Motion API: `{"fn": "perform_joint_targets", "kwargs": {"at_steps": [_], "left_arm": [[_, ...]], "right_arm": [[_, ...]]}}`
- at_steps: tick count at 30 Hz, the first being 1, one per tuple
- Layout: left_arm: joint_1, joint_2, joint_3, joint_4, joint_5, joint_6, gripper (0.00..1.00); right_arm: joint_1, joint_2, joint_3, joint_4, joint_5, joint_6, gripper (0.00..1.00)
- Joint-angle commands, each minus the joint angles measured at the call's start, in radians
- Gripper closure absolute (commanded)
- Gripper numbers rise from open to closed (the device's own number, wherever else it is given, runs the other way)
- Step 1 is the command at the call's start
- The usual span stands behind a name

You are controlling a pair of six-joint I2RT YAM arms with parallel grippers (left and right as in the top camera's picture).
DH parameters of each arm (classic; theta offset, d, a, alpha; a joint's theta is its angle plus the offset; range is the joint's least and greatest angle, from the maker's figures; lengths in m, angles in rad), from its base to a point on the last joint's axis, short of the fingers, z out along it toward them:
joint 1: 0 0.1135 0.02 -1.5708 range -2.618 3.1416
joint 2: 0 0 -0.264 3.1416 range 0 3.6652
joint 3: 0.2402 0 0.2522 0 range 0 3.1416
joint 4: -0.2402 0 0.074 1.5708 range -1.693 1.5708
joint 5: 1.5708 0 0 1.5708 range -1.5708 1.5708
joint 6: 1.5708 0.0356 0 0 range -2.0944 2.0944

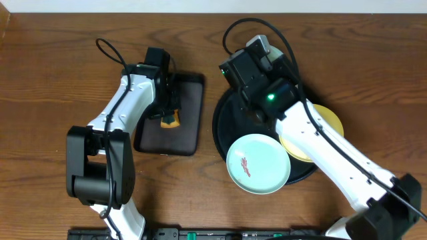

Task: Clean dirty plates on tray and stack at the side
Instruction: 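Lift the light-green plate with the right gripper and place it right of tray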

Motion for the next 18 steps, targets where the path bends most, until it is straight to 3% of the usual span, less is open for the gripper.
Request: {"fn": "perform_joint_targets", "kwargs": {"at_steps": [1,10,18], "left_arm": [[0.001,-0.011,0.007,-0.003,-0.012,0.013,0.92],[0.001,-0.011,0.007,-0.003,-0.012,0.013,0.93],[0.001,-0.011,0.007,-0.004,-0.012,0.013,0.93]], "right_arm": [[0.042,-0.042,0.013,0.005,0.064,-0.146,0.99],[0.090,-0.045,0.013,0.008,0.119,-0.250,0.99],[0.093,-0.046,0.013,0.010,0.135,-0.251,0.99]]}}
